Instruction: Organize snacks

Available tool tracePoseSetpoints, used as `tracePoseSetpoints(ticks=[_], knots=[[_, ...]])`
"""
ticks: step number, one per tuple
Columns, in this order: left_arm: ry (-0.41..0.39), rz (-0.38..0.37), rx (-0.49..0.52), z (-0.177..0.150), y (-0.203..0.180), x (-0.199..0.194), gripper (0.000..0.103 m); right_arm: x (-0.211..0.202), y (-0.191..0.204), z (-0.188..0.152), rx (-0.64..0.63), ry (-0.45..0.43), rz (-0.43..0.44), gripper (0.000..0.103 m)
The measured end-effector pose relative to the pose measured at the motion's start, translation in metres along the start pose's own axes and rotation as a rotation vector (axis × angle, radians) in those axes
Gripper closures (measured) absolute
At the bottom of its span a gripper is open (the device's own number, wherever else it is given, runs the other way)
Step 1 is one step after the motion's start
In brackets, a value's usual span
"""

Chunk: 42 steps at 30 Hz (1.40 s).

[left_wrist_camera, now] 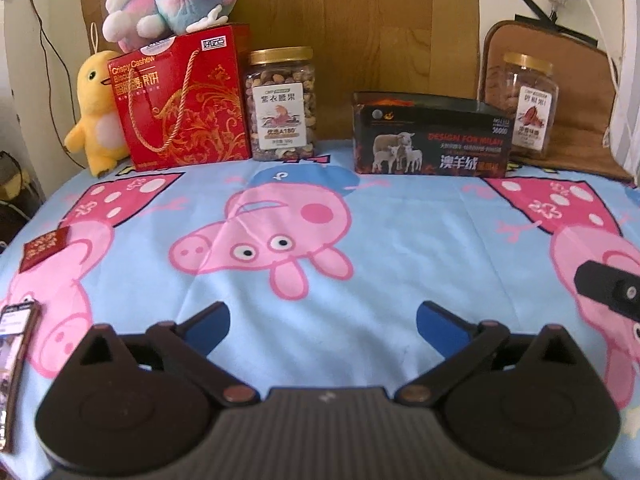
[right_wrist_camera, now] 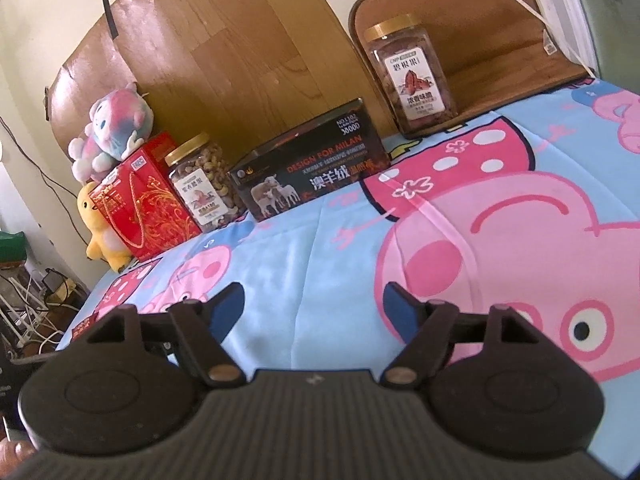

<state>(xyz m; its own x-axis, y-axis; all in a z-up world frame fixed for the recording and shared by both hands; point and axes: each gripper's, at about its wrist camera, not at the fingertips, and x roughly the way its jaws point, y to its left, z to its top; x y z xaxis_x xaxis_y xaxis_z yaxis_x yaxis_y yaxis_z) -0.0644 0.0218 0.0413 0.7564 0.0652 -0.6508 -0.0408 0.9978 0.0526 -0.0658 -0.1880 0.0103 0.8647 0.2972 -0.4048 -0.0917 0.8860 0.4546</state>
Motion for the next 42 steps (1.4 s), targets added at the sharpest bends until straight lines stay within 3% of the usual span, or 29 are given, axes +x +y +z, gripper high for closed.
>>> tracePoseSetpoints(ticks=[11, 42], knots=[[-0.085, 0.082, 0.018, 0.004, -0.003, -0.018, 0.0, -0.009, 0.004, 0.001, -0.009, -0.05, 0.015, 0.021], [-0.109, 0.158, 0.055, 0.001, -0.005, -0.023, 0.0, -0.015, 0.006, -0.001, -0.007, -0.052, 0.024, 0.02]])
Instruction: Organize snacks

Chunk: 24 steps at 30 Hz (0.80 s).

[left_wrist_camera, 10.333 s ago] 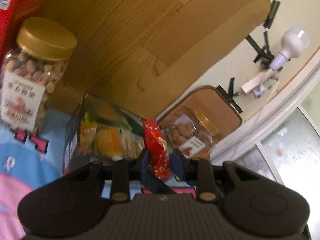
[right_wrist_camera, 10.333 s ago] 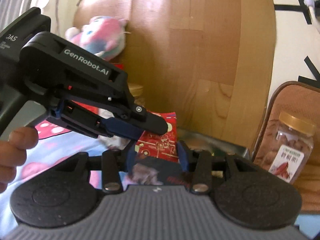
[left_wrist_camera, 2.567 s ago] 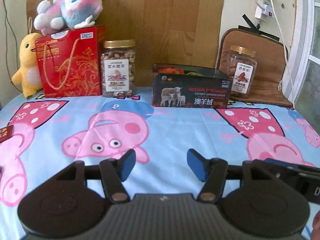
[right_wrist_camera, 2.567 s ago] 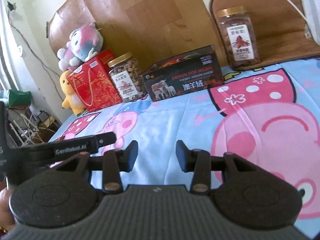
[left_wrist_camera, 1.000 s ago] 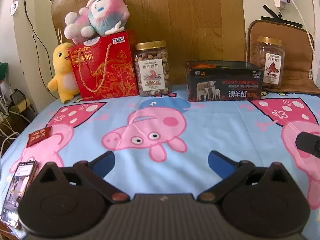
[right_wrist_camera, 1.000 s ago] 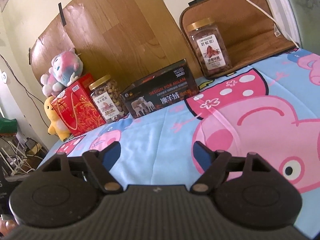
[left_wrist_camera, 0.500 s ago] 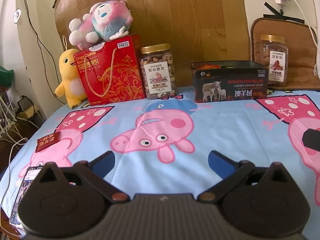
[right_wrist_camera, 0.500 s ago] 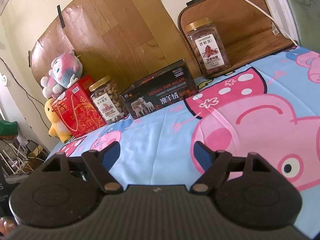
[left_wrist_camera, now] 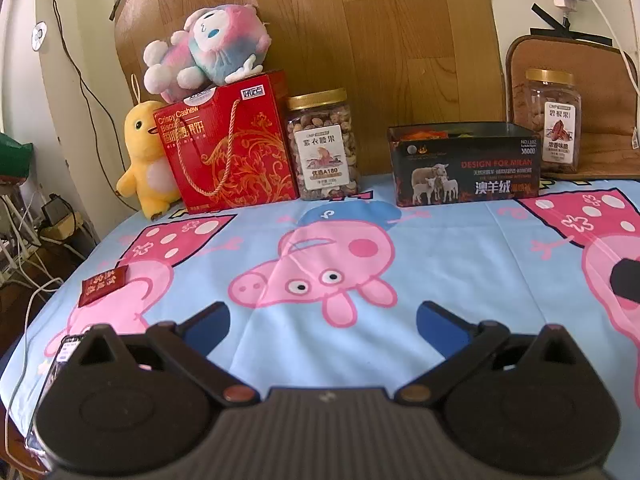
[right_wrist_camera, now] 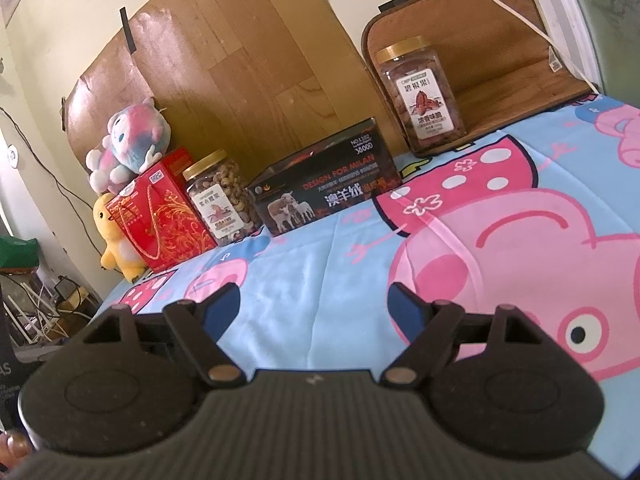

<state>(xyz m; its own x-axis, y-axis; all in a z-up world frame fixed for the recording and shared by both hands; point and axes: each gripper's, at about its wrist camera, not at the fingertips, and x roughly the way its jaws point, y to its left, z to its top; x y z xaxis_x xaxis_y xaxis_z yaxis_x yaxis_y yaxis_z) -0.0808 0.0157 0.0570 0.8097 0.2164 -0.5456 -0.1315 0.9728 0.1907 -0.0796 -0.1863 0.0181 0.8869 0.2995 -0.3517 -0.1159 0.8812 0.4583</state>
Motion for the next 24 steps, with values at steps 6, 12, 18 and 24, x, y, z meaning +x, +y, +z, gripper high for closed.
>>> tracePoseSetpoints(ticks=[6, 12, 18, 24], knots=[[-0.005, 0.012, 0.014, 0.0004, -0.0012, -0.0007, 0.0, 0.0006, 0.0012, -0.0004, -0.005, 0.007, 0.004, 0.02], [-0.006, 0.014, 0.023, 0.0004, -0.0019, -0.0012, 0.0, -0.0005, 0.0018, -0.0003, -0.007, -0.003, 0.003, 0.02], [-0.004, 0.013, 0.025, 0.0004, -0.0016, -0.0014, 0.0, -0.0012, 0.0005, 0.0, -0.001, -0.01, 0.0, 0.02], [0.008, 0.008, 0.029, -0.0002, -0.0019, -0.0011, 0.0, -0.0016, 0.0, -0.0001, 0.0, -0.007, 0.001, 0.02]])
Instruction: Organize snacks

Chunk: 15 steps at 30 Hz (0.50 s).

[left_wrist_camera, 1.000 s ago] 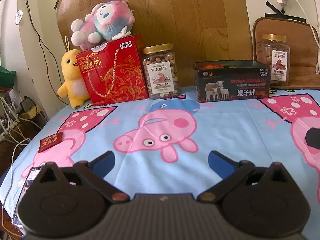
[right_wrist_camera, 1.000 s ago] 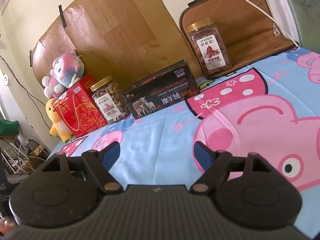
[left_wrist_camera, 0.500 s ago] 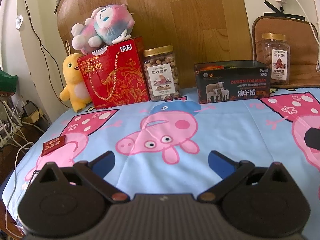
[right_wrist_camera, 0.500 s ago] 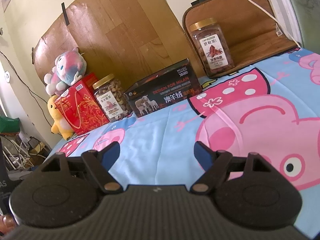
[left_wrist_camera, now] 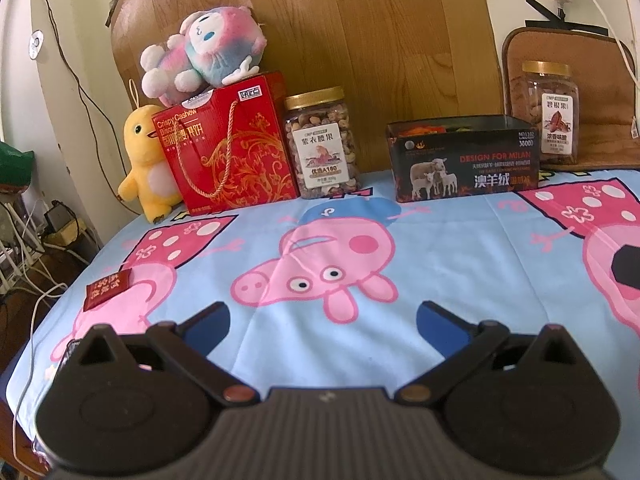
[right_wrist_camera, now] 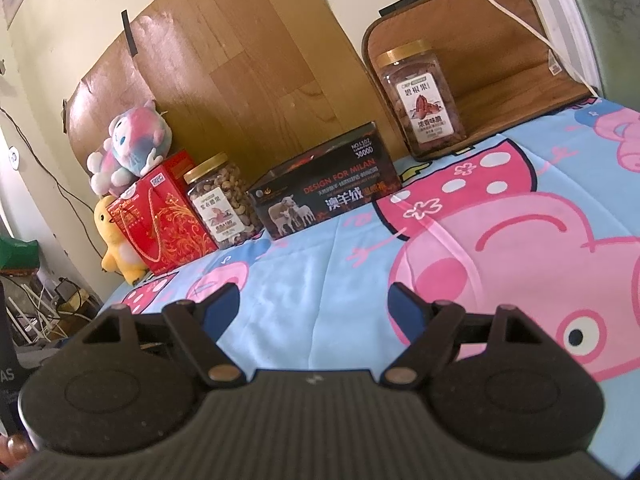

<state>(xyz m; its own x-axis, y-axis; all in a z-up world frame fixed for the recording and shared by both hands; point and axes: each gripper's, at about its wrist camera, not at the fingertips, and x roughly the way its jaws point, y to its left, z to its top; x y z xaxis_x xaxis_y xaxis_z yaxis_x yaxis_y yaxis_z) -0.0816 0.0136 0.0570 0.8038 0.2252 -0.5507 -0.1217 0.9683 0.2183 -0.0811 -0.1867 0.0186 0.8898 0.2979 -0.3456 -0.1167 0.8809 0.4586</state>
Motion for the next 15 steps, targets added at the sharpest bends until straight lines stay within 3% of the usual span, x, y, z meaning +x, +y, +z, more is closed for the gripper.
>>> tracePoseSetpoints(ticks=[15], knots=[[-0.006, -0.012, 0.022, -0.0026, -0.0014, -0.0037, 0.0, -0.0008, 0.001, -0.001, -0.002, -0.002, 0.001, 0.019]])
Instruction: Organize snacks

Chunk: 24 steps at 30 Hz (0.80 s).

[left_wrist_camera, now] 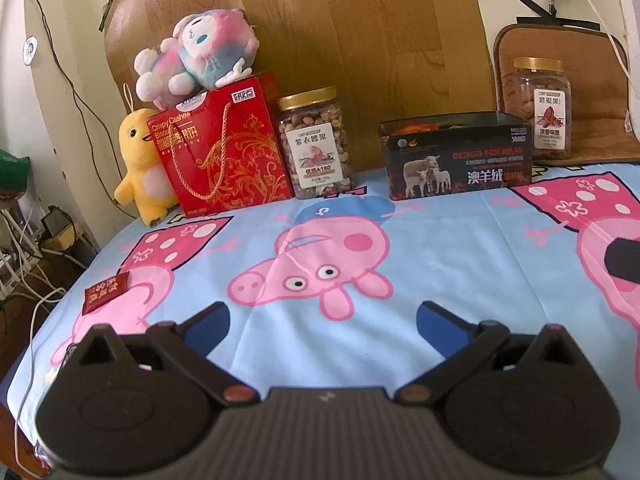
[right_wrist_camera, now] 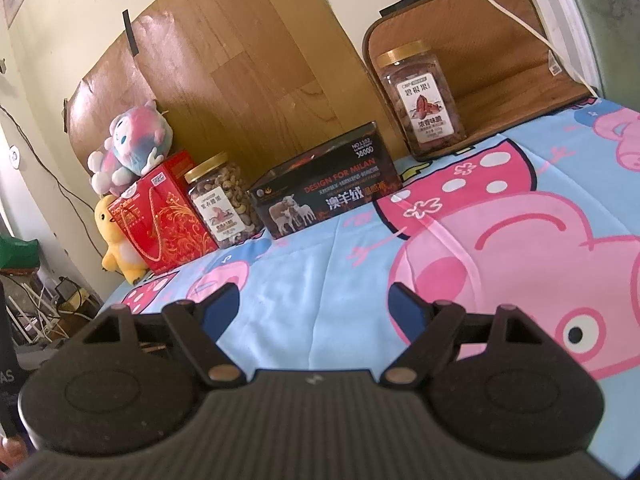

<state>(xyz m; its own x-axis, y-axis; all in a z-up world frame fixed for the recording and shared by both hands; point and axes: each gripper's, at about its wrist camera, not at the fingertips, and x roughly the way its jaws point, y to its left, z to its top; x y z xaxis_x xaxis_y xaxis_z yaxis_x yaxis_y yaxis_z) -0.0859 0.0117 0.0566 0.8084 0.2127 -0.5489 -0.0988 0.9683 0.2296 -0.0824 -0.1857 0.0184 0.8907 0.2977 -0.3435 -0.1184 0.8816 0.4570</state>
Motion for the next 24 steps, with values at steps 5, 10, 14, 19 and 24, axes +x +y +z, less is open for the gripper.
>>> tracePoseSetpoints(ticks=[5, 10, 14, 19, 24], knots=[[-0.002, -0.001, -0.001, 0.0007, 0.0004, -0.0001, 0.0, -0.0003, 0.0001, -0.0001, 0.0, 0.0, -0.001, 0.019], [-0.006, -0.007, -0.01, 0.0007, 0.002, -0.0009, 0.0, -0.0002, -0.0002, -0.0001, 0.0, -0.001, 0.001, 0.019], [-0.012, -0.011, -0.017, 0.0011, 0.0031, -0.0023, 0.0, -0.0003, 0.0, -0.0004, 0.0, -0.001, 0.0, 0.019], [-0.016, -0.013, -0.022, 0.001, 0.0037, -0.0034, 0.0, -0.0007, 0.0003, -0.0003, -0.003, -0.001, 0.001, 0.019], [-0.021, -0.007, -0.024, 0.0011, 0.0042, -0.0043, 0.0, -0.0012, 0.0009, 0.0004, -0.006, -0.003, 0.001, 0.019]])
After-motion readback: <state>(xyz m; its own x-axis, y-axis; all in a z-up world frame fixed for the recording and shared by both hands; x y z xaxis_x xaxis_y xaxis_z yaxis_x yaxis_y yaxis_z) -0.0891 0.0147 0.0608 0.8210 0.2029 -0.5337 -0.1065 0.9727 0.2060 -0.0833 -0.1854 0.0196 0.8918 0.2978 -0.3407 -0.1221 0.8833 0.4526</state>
